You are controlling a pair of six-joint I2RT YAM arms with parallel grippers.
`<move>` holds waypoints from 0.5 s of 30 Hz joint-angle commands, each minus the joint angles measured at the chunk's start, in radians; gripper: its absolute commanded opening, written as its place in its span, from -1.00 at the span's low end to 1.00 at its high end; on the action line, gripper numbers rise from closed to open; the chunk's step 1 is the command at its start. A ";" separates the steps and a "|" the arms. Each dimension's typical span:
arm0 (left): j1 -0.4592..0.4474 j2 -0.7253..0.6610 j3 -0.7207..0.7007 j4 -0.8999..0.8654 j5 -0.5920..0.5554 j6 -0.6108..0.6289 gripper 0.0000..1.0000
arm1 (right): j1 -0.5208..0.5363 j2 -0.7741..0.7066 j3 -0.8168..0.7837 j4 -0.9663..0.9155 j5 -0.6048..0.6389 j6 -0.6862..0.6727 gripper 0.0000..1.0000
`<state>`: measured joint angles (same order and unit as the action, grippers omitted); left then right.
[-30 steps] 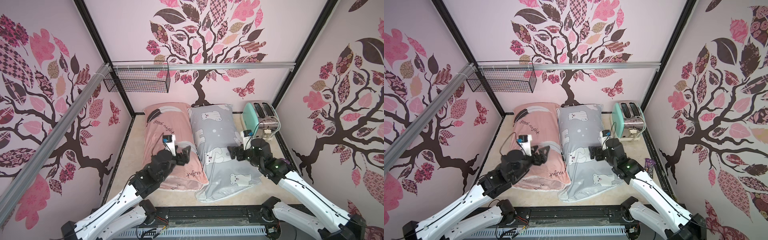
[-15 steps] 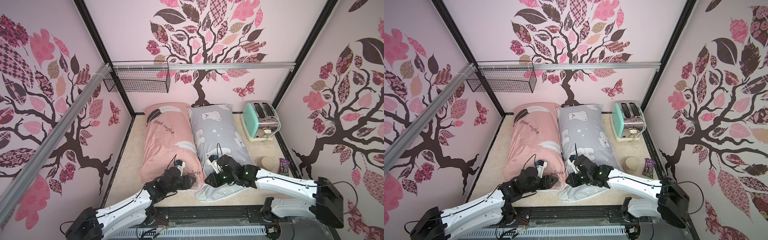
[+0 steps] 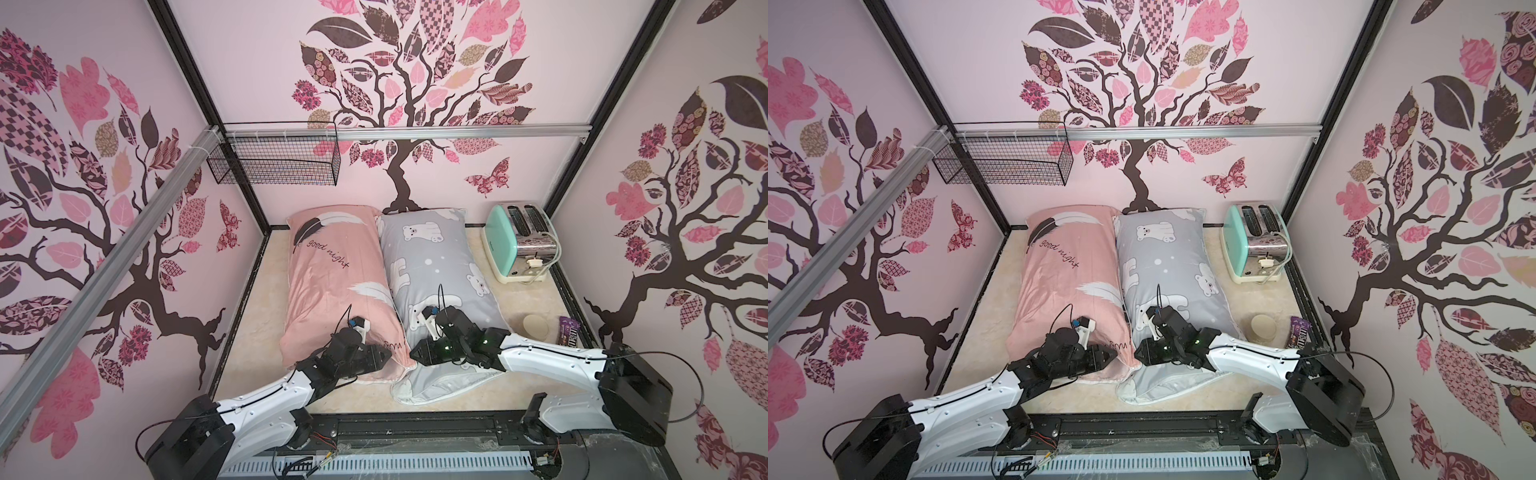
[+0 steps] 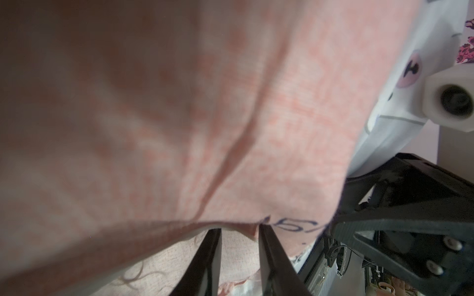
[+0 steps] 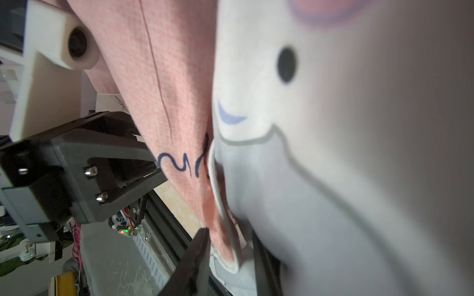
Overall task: Zip up pillowcases
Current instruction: Pick up the pillowcase from the center of the board.
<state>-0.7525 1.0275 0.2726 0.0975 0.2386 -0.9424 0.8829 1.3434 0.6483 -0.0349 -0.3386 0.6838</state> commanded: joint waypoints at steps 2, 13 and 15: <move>0.010 0.022 -0.008 0.055 0.011 0.005 -0.55 | 0.001 0.011 -0.023 0.061 -0.081 0.026 -0.42; 0.013 0.086 -0.012 0.112 0.004 -0.005 -0.72 | 0.003 0.044 -0.080 0.178 -0.169 0.102 -0.47; 0.013 0.088 -0.012 0.112 0.003 -0.005 -0.73 | 0.004 0.045 -0.076 0.183 -0.168 0.108 -0.62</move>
<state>-0.7444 1.1091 0.2726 0.1825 0.2470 -0.9459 0.8833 1.3815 0.5682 0.1272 -0.4812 0.7628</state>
